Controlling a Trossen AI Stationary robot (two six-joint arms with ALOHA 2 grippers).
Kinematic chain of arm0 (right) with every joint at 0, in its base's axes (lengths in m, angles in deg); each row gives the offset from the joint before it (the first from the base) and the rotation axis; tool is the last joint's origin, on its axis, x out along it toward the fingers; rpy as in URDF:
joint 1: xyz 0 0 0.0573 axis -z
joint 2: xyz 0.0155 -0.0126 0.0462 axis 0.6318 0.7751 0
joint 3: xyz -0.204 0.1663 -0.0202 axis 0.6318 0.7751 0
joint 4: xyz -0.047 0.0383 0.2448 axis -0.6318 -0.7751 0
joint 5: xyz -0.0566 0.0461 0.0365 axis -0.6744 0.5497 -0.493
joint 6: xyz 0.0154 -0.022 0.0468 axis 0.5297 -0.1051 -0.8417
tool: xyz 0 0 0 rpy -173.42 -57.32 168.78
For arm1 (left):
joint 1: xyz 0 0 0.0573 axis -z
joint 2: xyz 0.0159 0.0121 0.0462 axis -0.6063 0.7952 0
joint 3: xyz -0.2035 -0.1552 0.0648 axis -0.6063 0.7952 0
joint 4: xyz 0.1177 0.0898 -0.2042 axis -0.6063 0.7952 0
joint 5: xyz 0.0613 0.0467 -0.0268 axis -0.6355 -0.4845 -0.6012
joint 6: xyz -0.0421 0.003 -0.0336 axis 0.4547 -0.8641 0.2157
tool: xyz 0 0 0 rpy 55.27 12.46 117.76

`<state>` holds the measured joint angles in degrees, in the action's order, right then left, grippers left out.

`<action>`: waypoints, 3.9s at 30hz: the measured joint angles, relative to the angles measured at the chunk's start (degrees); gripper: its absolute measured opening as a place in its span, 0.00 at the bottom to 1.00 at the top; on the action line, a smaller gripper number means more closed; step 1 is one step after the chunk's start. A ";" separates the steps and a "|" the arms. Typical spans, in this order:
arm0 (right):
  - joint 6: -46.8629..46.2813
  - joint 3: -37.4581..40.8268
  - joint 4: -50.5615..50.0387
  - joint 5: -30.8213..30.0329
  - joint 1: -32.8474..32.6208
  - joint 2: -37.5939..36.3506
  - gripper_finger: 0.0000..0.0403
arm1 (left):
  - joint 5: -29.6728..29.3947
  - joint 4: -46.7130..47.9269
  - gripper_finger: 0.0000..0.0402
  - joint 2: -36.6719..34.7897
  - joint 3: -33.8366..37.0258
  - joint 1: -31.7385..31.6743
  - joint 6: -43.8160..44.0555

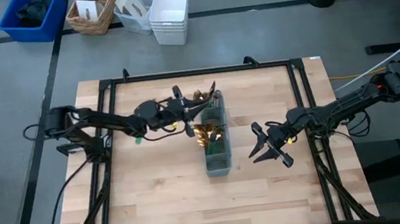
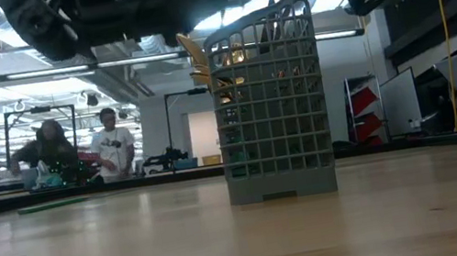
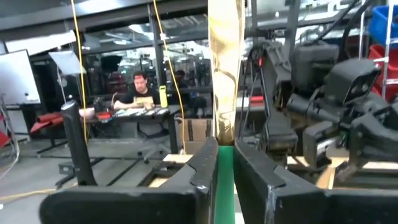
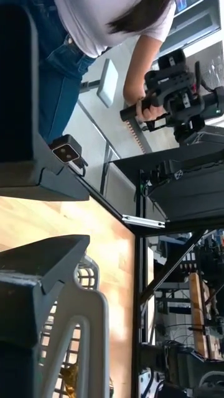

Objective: Sort silverware
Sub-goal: Put the green knife into the utensil rack

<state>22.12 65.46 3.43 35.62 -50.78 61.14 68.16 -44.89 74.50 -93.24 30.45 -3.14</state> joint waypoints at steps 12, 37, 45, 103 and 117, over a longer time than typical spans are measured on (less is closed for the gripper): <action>0.13 0.00 -0.50 -0.87 0.00 0.00 0.25 | 0.03 -4.86 0.10 7.53 -0.02 0.00 0.20; 0.15 0.02 -3.10 -1.01 0.00 0.00 0.25 | 0.03 -3.89 0.12 8.69 0.02 0.02 -1.68; 0.14 0.01 -3.09 -1.01 0.00 0.02 0.25 | 0.03 -3.52 0.19 8.65 0.00 0.07 -2.65; -0.87 0.02 -9.44 -3.55 0.00 0.00 0.25 | -18.58 113.46 0.19 -39.51 0.09 -1.14 53.29; -0.92 0.01 -9.44 -3.93 0.00 0.00 0.25 | -10.68 113.42 0.19 -21.54 0.09 -12.26 46.31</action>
<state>21.20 65.47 -6.00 31.68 -50.78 61.14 57.48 68.53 52.96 -93.15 18.19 43.17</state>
